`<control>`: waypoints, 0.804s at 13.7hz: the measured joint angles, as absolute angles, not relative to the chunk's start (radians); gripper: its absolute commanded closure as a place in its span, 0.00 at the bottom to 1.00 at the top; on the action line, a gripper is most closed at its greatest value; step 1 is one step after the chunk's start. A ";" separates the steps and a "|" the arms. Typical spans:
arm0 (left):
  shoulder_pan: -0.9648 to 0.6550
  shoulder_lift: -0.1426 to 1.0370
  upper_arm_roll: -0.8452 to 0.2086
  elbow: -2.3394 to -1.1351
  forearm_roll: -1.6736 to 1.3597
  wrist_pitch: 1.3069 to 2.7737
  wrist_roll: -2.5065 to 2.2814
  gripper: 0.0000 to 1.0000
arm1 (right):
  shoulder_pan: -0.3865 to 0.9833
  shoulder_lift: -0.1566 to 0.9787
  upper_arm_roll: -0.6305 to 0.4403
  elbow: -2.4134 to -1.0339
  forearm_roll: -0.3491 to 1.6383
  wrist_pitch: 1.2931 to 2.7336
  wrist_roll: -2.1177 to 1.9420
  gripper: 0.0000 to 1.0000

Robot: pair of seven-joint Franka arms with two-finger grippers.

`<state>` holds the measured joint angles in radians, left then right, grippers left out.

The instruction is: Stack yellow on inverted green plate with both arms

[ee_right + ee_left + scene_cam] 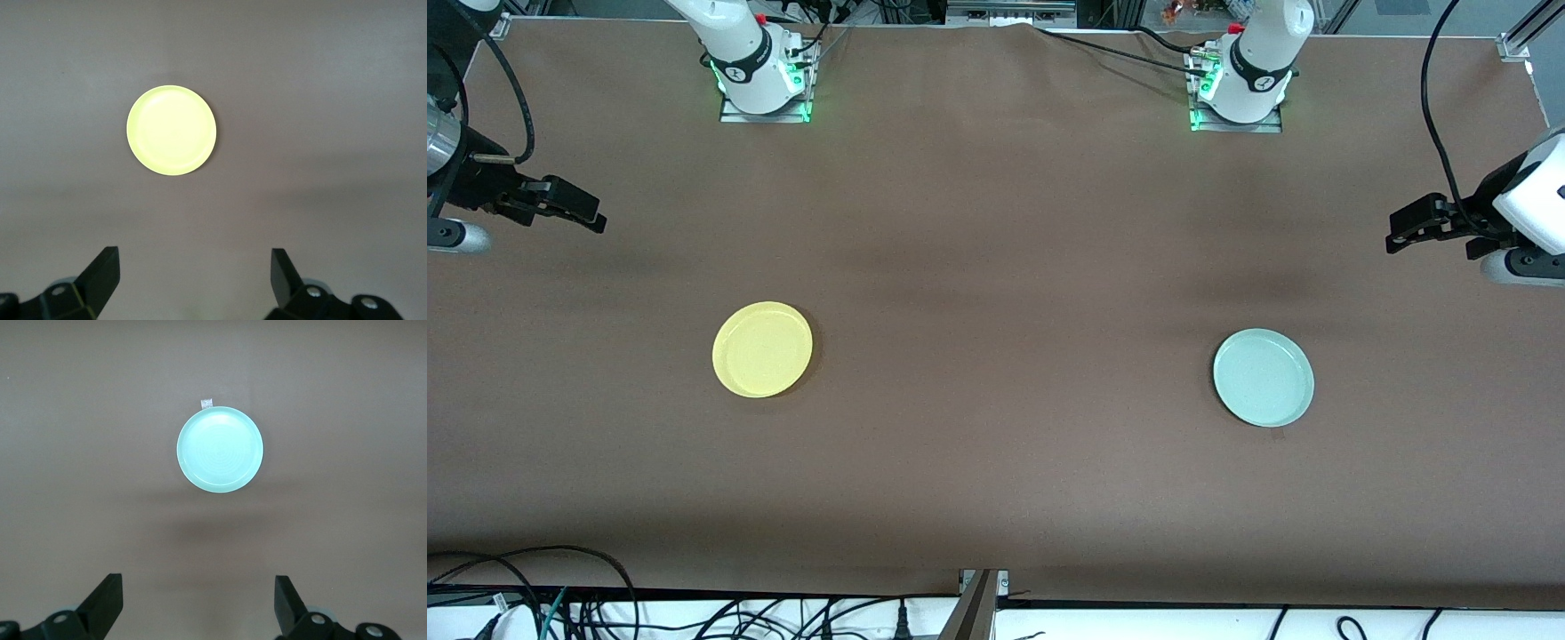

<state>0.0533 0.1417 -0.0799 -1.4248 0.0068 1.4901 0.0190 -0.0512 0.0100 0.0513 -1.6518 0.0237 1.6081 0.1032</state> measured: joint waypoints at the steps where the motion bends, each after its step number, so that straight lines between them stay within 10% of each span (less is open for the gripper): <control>1: 0.053 0.140 -0.081 -1.424 0.007 1.490 0.019 0.00 | -0.051 0.010 0.051 -1.652 0.024 1.608 0.103 0.00; 11: 0.053 0.129 -0.082 -1.427 0.007 1.489 0.019 0.00 | -0.051 0.010 0.051 -1.652 0.024 1.608 0.103 0.00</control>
